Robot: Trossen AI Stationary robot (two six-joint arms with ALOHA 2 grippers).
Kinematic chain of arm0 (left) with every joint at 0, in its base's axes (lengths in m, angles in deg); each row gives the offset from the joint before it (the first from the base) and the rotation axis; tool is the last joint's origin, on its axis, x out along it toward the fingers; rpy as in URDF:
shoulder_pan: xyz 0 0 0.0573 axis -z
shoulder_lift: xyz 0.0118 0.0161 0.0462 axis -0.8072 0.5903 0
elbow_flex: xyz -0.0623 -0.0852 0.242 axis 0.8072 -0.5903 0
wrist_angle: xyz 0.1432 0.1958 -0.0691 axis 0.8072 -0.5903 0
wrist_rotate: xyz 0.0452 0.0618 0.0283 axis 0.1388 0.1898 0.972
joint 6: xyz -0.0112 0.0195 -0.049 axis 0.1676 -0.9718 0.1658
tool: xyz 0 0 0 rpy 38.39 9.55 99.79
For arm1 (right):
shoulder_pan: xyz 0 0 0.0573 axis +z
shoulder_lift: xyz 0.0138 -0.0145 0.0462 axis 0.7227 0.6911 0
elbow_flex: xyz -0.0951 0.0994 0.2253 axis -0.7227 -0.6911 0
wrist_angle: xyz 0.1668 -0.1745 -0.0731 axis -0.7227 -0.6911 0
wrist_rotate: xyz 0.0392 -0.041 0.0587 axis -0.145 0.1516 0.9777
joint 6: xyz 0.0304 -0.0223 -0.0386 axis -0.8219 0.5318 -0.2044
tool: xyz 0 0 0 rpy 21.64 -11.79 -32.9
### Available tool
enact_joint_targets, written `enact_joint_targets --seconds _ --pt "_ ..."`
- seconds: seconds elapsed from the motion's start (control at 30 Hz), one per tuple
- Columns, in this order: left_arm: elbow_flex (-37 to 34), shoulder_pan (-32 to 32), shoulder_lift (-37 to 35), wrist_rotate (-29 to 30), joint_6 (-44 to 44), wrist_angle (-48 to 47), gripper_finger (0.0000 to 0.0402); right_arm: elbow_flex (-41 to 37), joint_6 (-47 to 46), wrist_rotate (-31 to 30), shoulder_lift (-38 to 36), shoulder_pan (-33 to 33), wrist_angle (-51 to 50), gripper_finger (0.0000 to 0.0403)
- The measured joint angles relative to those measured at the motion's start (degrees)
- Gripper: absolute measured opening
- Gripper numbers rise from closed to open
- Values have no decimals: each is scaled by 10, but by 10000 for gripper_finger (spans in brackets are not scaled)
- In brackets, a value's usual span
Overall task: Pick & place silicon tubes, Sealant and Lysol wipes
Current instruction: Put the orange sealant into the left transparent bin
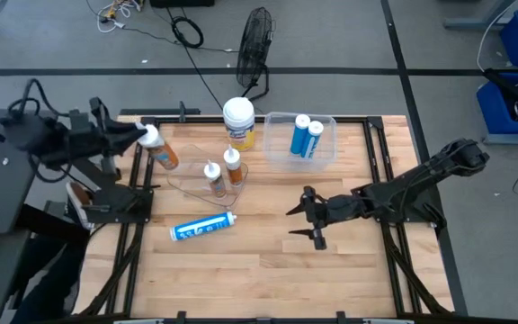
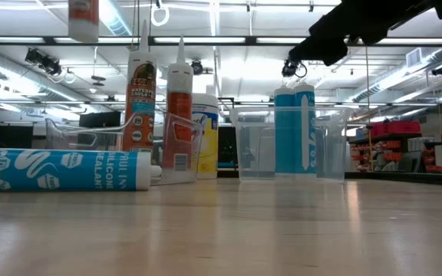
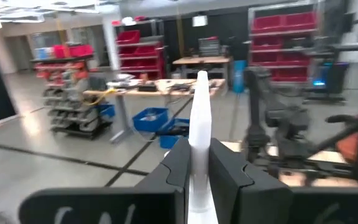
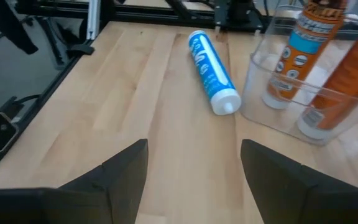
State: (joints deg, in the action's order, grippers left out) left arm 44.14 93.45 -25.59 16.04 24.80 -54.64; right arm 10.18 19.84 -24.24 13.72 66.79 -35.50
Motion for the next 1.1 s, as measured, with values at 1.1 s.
enact_joint_targets --seconds 1.1 --pt "-463 -111 -196 7 41 271 38 0 22 0 0 -18 -10 260"
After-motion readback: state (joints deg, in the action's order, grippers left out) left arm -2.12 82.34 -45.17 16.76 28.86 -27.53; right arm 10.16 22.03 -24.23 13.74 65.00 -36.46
